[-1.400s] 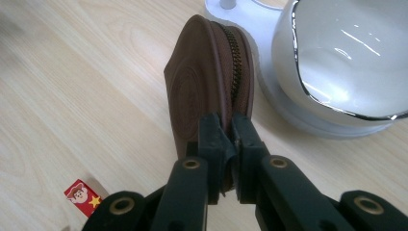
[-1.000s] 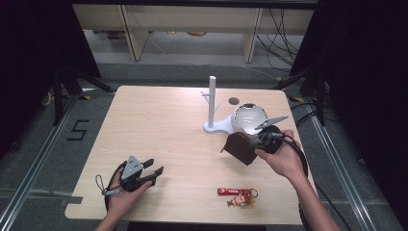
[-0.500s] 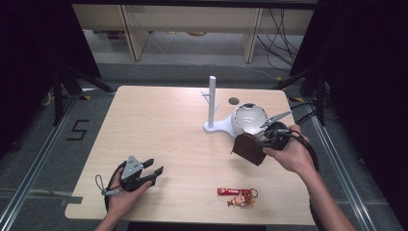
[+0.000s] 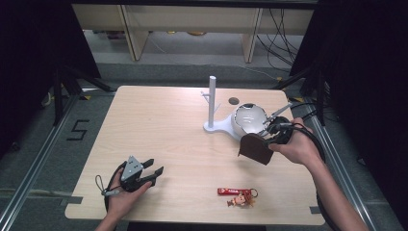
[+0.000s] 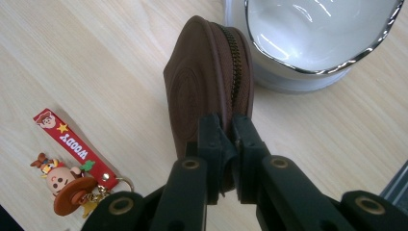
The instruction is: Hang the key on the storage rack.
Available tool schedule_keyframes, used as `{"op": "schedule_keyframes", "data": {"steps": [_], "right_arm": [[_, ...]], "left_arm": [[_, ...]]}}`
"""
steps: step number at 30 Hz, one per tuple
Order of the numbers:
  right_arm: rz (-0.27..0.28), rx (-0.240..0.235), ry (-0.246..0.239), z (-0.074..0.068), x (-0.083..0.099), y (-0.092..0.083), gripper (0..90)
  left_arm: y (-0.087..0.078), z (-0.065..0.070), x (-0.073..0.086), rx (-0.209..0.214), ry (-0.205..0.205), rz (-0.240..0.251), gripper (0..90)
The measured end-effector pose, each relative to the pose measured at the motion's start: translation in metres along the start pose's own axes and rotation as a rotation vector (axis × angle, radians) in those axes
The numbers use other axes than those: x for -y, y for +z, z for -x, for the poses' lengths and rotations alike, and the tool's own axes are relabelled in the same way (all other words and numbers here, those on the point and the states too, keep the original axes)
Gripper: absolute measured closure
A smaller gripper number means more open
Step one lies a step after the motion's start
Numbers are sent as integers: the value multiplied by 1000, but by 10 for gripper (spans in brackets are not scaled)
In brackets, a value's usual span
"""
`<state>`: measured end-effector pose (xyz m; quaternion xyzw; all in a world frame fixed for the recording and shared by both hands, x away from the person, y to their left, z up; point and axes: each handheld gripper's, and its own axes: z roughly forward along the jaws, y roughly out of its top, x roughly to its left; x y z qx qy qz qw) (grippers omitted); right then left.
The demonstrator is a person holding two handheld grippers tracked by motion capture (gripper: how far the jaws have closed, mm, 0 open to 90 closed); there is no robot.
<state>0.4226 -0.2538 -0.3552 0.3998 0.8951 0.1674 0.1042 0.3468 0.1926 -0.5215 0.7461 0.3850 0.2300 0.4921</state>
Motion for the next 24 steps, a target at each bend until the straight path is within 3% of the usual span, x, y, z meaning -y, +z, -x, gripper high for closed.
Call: {"op": "schedule_keyframes", "data": {"steps": [10, 24], "right_arm": [[1, 27, -9, 7, 0, -9, 847], [17, 59, 22, 23, -2, -19, 846]], "left_arm": [[0, 0, 0, 3, 0, 5, 474], [0, 0, 0, 1, -1, 6, 474]]}}
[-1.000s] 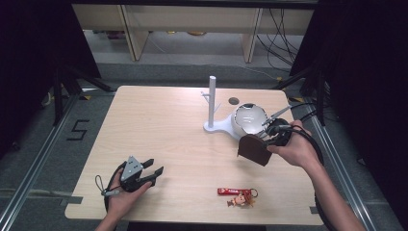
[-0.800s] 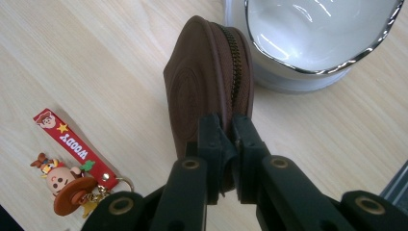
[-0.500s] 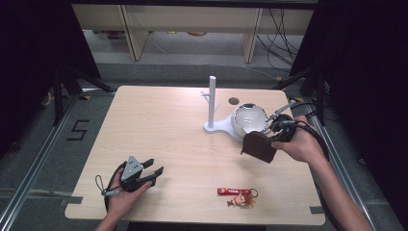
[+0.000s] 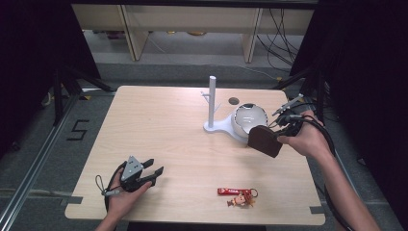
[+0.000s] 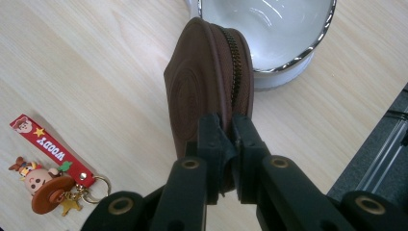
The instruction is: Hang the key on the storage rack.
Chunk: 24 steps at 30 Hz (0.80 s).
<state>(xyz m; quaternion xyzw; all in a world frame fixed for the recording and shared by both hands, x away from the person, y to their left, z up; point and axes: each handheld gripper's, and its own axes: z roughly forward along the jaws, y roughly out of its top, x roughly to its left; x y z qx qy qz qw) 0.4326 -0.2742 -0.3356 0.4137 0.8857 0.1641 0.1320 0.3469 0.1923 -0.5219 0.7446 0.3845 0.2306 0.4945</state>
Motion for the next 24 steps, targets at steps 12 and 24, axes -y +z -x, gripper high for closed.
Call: {"op": "schedule_keyframes", "data": {"steps": [12, 24], "right_arm": [[8, -3, 23, 8, -3, -4, 846], [25, 38, 14, 10, -8, -6, 846]], "left_arm": [[0, 0, 0, 0, 0, 0, 474], [0, 0, 0, 1, -1, 1, 474]]}}
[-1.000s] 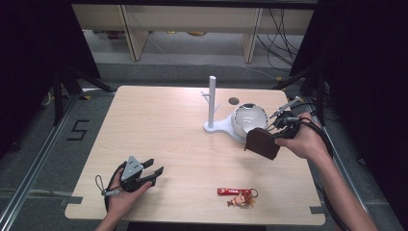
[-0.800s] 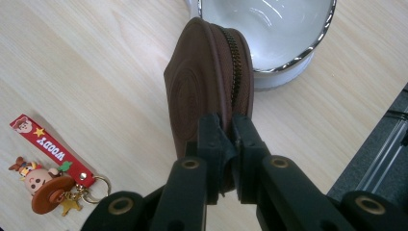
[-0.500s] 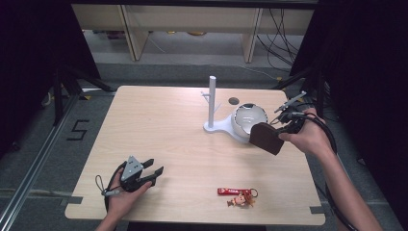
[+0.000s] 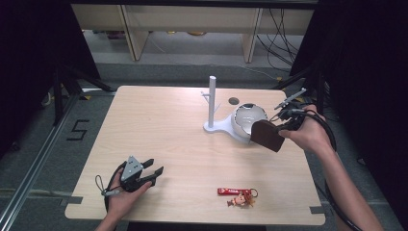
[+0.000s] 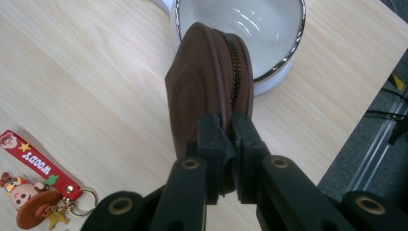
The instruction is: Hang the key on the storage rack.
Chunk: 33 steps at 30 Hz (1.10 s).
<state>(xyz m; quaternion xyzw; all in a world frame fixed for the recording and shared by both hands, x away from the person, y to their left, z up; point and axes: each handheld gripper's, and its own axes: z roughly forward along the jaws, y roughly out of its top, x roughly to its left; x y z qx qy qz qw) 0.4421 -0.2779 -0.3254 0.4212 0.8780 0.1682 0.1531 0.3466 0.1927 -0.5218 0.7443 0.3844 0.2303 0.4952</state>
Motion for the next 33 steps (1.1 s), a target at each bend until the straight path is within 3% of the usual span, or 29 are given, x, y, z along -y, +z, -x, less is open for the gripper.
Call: {"op": "schedule_keyframes", "data": {"steps": [33], "right_arm": [[18, 35, 1, 8, -19, -3, 847]], "left_arm": [[0, 0, 0, 0, 0, 2, 474]]}}
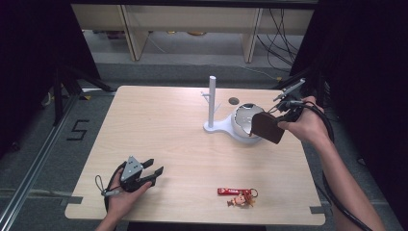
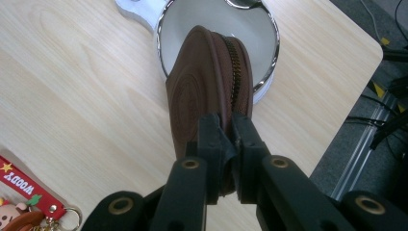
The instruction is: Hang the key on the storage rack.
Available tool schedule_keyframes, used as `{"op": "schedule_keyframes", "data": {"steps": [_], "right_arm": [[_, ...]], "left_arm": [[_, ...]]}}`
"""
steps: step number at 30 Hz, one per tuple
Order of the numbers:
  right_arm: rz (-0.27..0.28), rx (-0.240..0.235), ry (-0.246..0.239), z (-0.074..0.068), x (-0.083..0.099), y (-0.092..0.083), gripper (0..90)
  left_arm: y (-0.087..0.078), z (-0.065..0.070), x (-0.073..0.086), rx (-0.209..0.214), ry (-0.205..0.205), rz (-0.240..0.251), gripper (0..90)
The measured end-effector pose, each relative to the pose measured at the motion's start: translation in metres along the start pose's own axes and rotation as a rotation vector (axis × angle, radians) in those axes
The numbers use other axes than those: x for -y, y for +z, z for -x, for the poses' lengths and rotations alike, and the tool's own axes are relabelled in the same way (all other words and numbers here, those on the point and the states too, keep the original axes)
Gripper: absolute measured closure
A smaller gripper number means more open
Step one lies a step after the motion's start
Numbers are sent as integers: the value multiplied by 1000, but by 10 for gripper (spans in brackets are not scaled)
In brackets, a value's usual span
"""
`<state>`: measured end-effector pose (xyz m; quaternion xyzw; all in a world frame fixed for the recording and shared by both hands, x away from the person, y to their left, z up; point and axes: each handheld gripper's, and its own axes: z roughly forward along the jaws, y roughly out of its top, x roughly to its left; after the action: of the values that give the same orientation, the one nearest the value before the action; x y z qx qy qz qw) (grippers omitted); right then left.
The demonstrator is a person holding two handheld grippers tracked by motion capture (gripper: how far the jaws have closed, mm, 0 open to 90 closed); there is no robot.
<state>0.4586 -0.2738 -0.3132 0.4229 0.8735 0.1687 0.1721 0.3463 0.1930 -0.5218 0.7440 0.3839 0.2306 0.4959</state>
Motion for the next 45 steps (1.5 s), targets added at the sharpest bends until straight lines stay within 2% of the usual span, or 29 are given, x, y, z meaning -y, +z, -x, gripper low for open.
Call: {"op": "schedule_keyframes", "data": {"steps": [17, 24, 31, 32, 45], "right_arm": [[14, 18, 3, 3, -10, -5, 847], [20, 24, 1, 4, -14, -3, 847], [19, 25, -22, 4, -18, 0, 847], [18, 28, -7, 3, -19, 1, 847], [13, 26, -12, 3, -25, 8, 846]], "left_arm": [[0, 0, 0, 2, 0, 0, 474], [0, 0, 0, 2, 0, 1, 473], [0, 0, 0, 2, 1, 2, 473], [0, 0, 0, 2, 1, 2, 473], [0, 0, 0, 8, 2, 8, 473]]}}
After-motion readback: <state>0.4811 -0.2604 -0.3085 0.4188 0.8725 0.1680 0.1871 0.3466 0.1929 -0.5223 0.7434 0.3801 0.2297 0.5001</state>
